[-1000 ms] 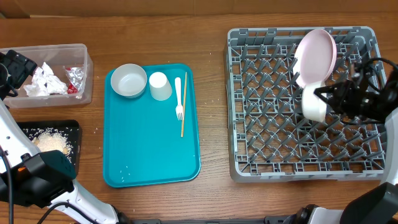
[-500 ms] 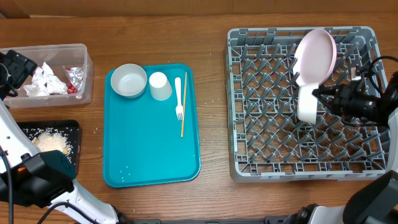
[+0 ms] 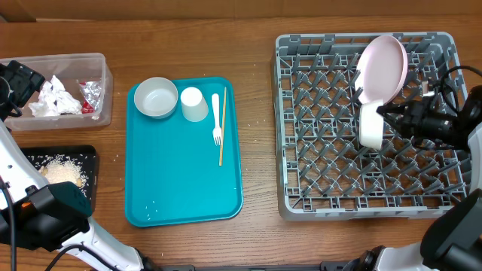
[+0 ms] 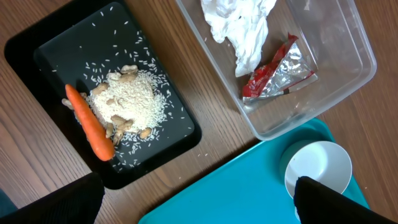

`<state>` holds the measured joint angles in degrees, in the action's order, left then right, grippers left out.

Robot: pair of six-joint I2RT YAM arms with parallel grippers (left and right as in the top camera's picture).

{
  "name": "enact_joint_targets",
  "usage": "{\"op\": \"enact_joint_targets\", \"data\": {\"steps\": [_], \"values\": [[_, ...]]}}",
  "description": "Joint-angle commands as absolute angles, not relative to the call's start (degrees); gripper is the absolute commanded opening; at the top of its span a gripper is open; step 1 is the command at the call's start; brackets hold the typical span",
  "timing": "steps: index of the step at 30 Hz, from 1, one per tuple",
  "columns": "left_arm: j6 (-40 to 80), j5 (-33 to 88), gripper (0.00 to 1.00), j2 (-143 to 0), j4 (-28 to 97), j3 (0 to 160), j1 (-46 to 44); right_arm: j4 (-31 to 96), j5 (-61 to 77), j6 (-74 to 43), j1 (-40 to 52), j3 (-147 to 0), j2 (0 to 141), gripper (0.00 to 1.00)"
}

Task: Sort waste into correct bins and load items into the dishwasher rack
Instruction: 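Set the white bowl down in the rack's right side and open the right gripper, then swing the right gripper left over the teal tray toward the second bowl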

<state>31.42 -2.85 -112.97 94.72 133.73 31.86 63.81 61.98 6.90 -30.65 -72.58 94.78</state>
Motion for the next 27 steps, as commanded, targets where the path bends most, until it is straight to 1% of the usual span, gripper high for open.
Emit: {"op": "enact_joint_targets", "data": {"steps": [1,4,9,10,12,15,17,22,25,27], "values": [[32.16,-3.55,1.00,-113.14,94.59,133.45,31.48,62.98,60.86,8.60,-32.51,-72.34,96.25,0.04],[32.14,-3.53,1.00,-113.14,94.59,133.45,31.48,62.87,59.48,8.08,-34.33,-72.99,96.20,0.04],[32.16,-3.53,1.00,-113.14,94.59,133.45,31.48,63.18,50.76,4.16,-36.58,-75.66,96.12,0.04],[32.16,-3.53,1.00,-113.14,94.61,133.45,31.48,63.33,48.16,3.11,-36.71,-76.27,96.12,0.07],[32.14,-3.53,1.00,-113.14,94.61,133.45,31.48,63.35,43.62,0.99,-36.73,-76.86,96.12,0.16],[32.16,-3.53,1.00,-113.14,94.59,133.45,31.48,63.02,38.17,-1.30,-36.73,-77.01,96.12,0.22],[32.16,-3.53,1.00,-113.14,94.59,133.45,31.48,62.87,35.05,-3.01,-36.73,-77.12,96.12,0.31],[32.16,-3.53,1.00,-113.14,94.59,133.45,31.48,65.52,29.93,-5.28,-36.73,-80.82,95.94,0.32],[32.16,-3.53,1.00,-113.14,94.59,133.45,31.48,69.56,26.81,-6.26,-36.73,-85.43,95.57,0.38],[32.16,-3.53,1.00,-113.14,94.61,133.45,31.48,73.32,23.22,-6.37,-36.73,-90.35,95.18,0.44]]}}
